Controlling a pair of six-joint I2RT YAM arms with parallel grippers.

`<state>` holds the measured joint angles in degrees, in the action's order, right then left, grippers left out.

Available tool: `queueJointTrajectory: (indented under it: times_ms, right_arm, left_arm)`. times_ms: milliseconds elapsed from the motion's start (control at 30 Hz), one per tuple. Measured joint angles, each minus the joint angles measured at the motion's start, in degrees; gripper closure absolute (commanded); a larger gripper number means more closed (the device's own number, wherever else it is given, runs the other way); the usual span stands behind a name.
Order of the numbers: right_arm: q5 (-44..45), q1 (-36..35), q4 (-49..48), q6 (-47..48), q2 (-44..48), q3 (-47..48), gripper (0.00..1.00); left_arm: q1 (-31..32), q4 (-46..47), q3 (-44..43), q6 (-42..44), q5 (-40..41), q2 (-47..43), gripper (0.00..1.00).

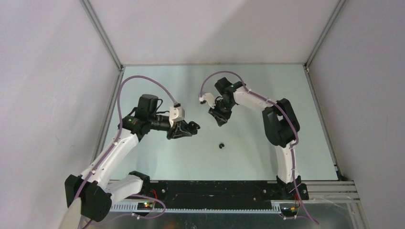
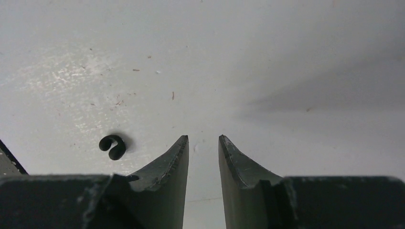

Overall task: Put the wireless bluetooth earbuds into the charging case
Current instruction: Move the left earbud to the center of the board.

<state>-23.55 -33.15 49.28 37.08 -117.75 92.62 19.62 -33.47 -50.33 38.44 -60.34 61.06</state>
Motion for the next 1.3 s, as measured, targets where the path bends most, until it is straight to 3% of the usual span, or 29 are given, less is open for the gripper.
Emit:
queueJointTrajectory:
  times_ms: [267, 667, 1300]
  right_arm:
    - [2.2, -3.3, 6.2, 3.0, -3.5, -1.9, 0.66]
    - [4.2, -7.8, 8.8, 3.6, 1.0, -9.4, 0.67]
    - [-3.3, -14.6, 9.6, 3.1, 1.1, -10.0, 0.66]
  left_arm:
    - [0.0, 1.9, 1.3, -1.1, -0.1, -1.6, 1.00]
    - [0.0, 2.8, 1.3, -2.0, -0.6, -1.6, 1.00]
    - [0.0, 3.4, 1.3, -2.6, -1.3, -3.0, 1.00]
